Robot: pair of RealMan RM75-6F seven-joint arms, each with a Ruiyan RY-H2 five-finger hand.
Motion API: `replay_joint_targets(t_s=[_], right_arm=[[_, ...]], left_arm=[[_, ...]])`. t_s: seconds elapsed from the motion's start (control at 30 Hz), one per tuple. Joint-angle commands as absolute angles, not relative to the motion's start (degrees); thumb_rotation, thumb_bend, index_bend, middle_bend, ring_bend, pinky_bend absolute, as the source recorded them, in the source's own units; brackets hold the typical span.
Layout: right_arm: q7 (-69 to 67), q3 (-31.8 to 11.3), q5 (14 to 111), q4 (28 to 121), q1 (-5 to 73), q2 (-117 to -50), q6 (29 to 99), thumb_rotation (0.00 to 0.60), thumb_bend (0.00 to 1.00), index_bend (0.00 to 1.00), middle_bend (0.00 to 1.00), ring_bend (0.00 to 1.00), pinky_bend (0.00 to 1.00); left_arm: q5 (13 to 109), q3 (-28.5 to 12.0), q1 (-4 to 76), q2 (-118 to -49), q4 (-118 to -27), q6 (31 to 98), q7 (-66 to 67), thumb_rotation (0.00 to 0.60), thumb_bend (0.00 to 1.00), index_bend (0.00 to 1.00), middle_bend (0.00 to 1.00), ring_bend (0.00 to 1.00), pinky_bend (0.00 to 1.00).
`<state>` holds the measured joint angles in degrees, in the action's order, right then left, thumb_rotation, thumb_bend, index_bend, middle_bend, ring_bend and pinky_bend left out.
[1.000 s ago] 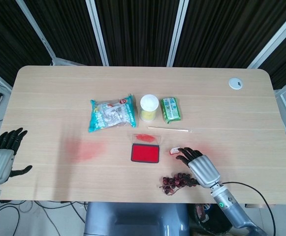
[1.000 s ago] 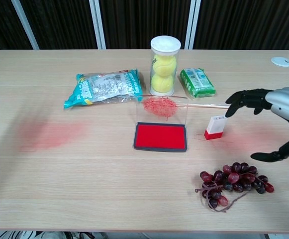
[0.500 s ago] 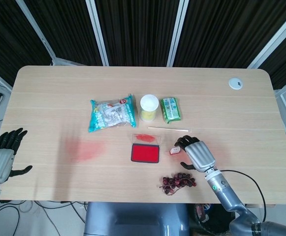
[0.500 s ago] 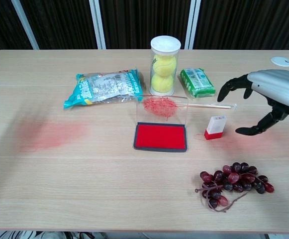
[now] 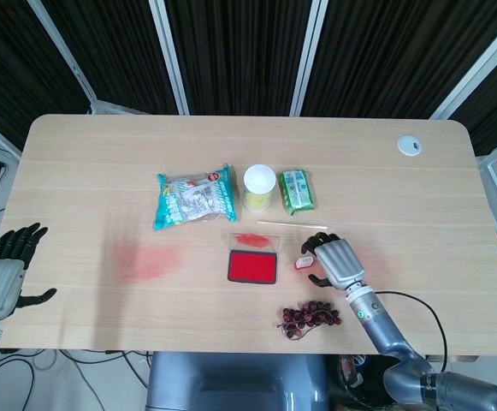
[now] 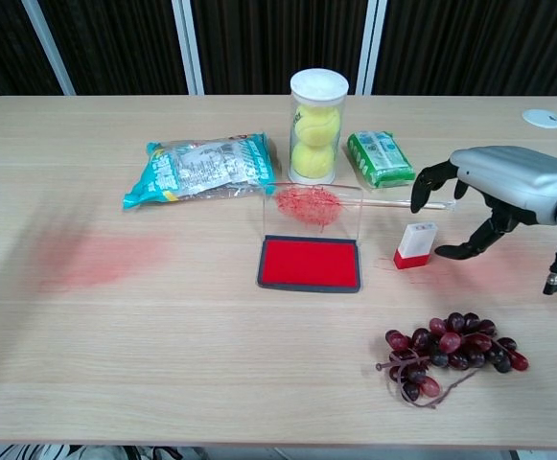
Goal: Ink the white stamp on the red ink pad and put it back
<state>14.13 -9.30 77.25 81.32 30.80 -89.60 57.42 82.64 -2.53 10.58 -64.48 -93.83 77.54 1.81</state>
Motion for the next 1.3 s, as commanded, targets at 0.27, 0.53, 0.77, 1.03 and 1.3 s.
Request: replay_joint_targets(t_s=[0.27, 0.53, 0.77, 1.03, 1.3], right_arm=[[13.57, -9.93, 75.21, 78.53, 32.50, -91.70, 55.82, 0.600, 0.35, 0.45, 0.36, 0.26, 0.33], [13.22, -9.78, 74.34, 76.73, 33.26, -92.97, 55.29, 0.600, 0.38, 0.47, 0.37, 0.27, 0.33], [13.03, -9.46, 73.77, 75.44, 33.77, -93.92, 54.93, 0.600, 0.39, 0.48, 0.37, 0.27, 0.33], [12.65, -9.35, 73.31, 74.66, 34.22, -94.63, 54.82, 0.600, 0.40, 0.49, 0.38, 0.27, 0.33], [12.73, -9.21, 72.75, 73.95, 34.55, -95.23, 54.75, 0.600, 0.41, 0.49, 0.38, 0.27, 0.33]], left_arm=[[82.35, -2.55, 10.66, -64.35, -94.03, 77.22, 1.58, 0.600, 0.01, 0.00, 0.00, 0.00, 0.00], [82.14, -2.55, 10.72, -64.25, -94.18, 77.01, 1.41, 0.600, 0.01, 0.00, 0.00, 0.00, 0.00], [82.11, -2.53, 10.76, -64.17, -94.22, 76.91, 1.27, 0.600, 0.01, 0.00, 0.00, 0.00, 0.00], [82.07, -2.51, 10.80, -64.13, -94.25, 76.82, 1.17, 0.600, 0.01, 0.00, 0.00, 0.00, 0.00], [82.11, -2.48, 10.83, -64.08, -94.25, 76.78, 1.02, 0.600, 0.01, 0.00, 0.00, 0.00, 0.00]])
